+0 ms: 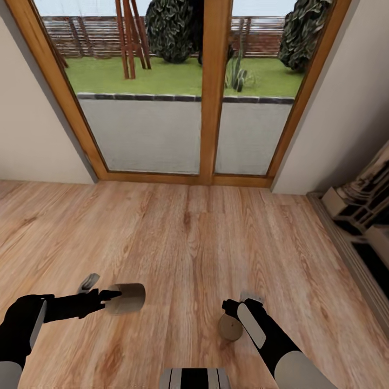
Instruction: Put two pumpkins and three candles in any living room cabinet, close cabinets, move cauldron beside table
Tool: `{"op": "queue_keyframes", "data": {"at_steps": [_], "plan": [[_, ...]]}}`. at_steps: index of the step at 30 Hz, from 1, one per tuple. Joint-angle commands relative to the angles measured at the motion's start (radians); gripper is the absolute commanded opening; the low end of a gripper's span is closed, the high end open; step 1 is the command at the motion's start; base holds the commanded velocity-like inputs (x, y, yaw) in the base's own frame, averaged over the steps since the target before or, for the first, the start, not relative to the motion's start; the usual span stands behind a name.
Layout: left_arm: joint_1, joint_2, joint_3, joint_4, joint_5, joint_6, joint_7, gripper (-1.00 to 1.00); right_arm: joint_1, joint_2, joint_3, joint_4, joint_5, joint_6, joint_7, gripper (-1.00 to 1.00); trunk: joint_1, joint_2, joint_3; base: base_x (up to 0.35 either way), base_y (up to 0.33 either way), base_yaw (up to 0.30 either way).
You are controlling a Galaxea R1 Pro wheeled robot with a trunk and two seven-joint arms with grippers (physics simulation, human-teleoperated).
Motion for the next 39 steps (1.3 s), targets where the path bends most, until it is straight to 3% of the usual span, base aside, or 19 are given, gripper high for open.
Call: {"op": "queue_keyframes", "data": {"at_steps": [1, 13, 19, 22, 25, 28, 34, 39], "plan": [[0.0, 0.0, 0.0, 0.0, 0.002, 0.001, 0.0, -1.0, 0.0, 0.0, 0.0, 0.001, 0.0, 0.0, 0.0, 1.0, 0.0, 0.0, -0.004, 0.0, 0.0, 0.0], [0.007, 0.0, 0.001, 0.001, -0.001, 0.001, -0.055, -1.0, -0.002, 0.001, -0.001, 0.031, 0.005, -0.042, 0.002, 1.0, 0.006, -0.003, -0.05, 0.0, 0.0, 0.0], [0.008, 0.003, 0.003, 0.001, 0.001, 0.003, -0.069, -1.0, -0.002, 0.002, -0.001, 0.033, 0.005, -0.042, 0.002, 1.0, 0.006, -0.003, -0.05, 0.0, 0.0, 0.0], [0.008, 0.009, 0.004, 0.001, -0.004, 0.002, -0.142, -1.0, -0.002, 0.003, 0.0, 0.033, 0.005, -0.042, 0.002, 1.0, 0.006, -0.003, -0.05, 0.0, 0.0, 0.0], [0.023, 0.025, 0.004, 0.001, -0.009, -0.004, -0.255, -1.0, -0.002, 0.003, 0.0, 0.034, 0.005, -0.042, 0.003, 1.0, 0.006, -0.003, -0.05, 0.0, 0.0, 0.0], [0.031, 0.04, 0.005, 0.001, -0.007, -0.006, -0.318, -1.0, -0.002, 0.003, 0.001, 0.034, 0.005, -0.043, 0.003, 1.0, 0.006, -0.003, -0.05, 0.0, 0.0, 0.0], [0.033, 0.057, 0.005, 0.002, -0.009, -0.008, -0.396, -1.0, -0.002, 0.003, 0.001, 0.045, 0.005, -0.043, 0.003, 1.0, 0.008, -0.004, -0.066, 0.0, 0.0, 0.0], [0.035, 0.058, 0.004, 0.002, -0.009, -0.008, -0.418, -1.0, -0.006, 0.004, 0.001, 0.062, 0.006, -0.044, 0.003, 1.0, 0.008, -0.004, -0.07, 0.0, 0.0, 0.0]]}}
